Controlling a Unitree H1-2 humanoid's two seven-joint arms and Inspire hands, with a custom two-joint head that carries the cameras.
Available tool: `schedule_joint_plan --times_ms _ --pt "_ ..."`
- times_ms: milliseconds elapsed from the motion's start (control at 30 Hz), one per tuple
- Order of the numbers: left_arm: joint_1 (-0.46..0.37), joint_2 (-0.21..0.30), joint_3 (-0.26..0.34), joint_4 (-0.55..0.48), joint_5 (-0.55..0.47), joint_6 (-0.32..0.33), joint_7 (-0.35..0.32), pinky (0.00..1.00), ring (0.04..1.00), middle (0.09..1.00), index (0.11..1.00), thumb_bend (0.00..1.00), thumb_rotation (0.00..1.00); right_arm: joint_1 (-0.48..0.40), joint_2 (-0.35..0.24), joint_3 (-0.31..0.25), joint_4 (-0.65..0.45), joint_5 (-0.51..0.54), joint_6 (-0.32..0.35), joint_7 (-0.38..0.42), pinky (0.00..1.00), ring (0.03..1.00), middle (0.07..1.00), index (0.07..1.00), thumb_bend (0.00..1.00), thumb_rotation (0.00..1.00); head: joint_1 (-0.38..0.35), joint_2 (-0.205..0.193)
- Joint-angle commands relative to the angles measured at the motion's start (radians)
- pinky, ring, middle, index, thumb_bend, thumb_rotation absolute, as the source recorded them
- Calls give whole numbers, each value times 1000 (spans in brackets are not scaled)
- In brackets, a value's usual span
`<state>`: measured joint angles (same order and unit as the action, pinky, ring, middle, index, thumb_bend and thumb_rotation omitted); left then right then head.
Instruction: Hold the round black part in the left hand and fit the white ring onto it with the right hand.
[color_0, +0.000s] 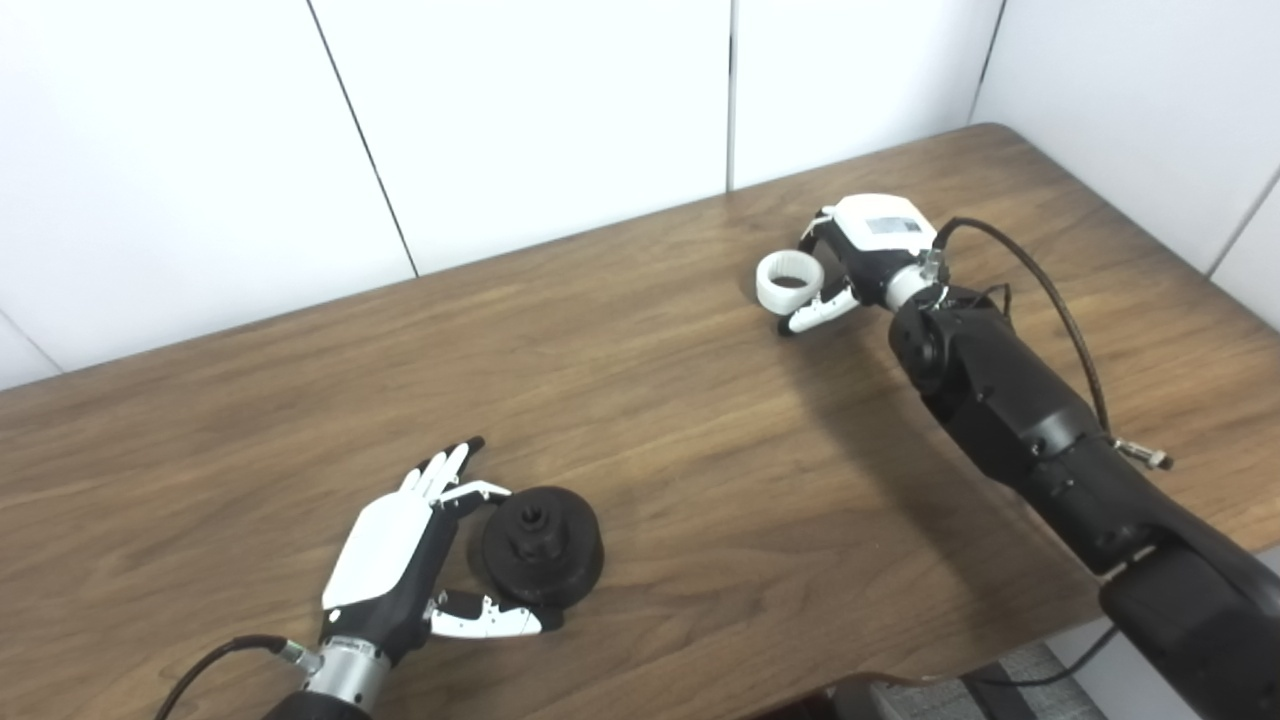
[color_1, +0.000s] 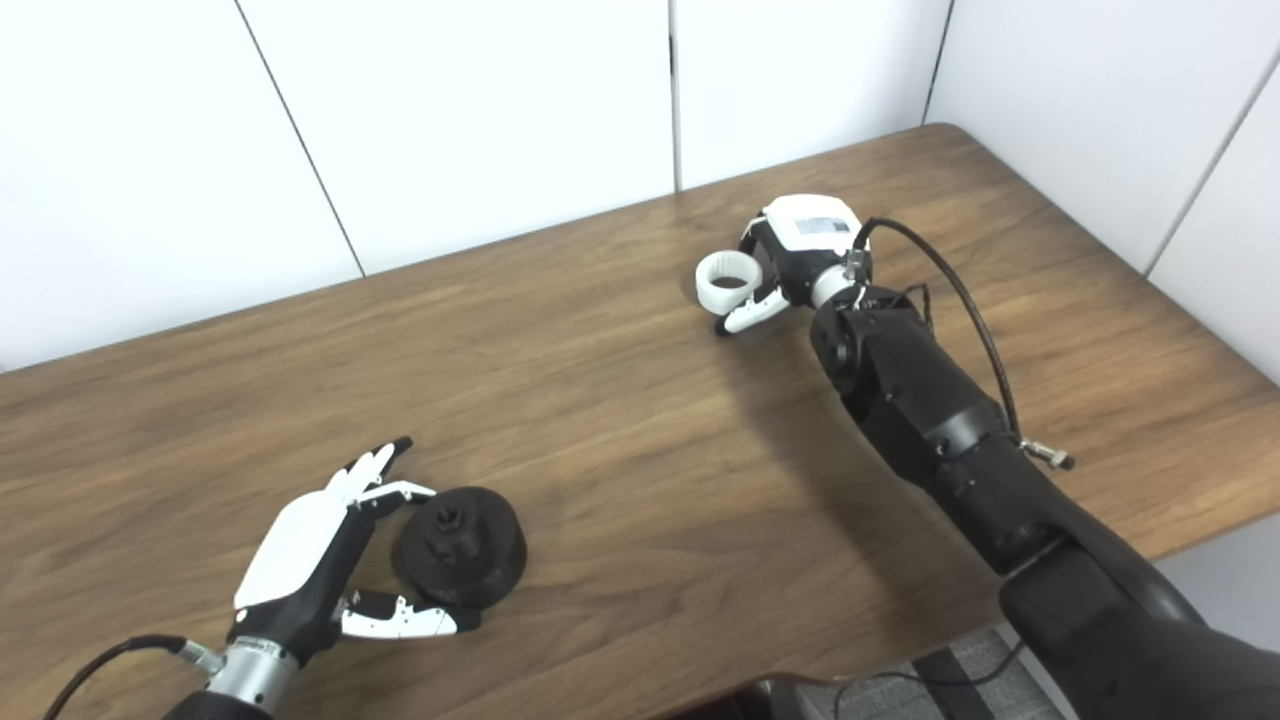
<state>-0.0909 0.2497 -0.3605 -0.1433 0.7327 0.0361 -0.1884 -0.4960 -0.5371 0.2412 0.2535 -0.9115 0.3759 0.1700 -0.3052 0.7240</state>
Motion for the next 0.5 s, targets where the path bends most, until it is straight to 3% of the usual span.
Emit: schedule_joint_plan --times_ms 0,233,467 --pt "-14 11 3 -21 22 4 -3 1000 1000 1000 620 977 376 -52 -6 7 -14 -2 -13 -16 831 869 924 753 873 480 0 1" --pt "-15 9 5 -19 19 1 -1 1000 1000 1000 618 980 364 -59 -7 20 -16 -10 8 3 849 880 939 778 887 494 4 2" --pt "-19 8 6 -13 15 -3 0 1000 1000 1000 617 972 364 -58 -1 15 -9 5 -8 -28 840 865 916 730 854 414 7 4"
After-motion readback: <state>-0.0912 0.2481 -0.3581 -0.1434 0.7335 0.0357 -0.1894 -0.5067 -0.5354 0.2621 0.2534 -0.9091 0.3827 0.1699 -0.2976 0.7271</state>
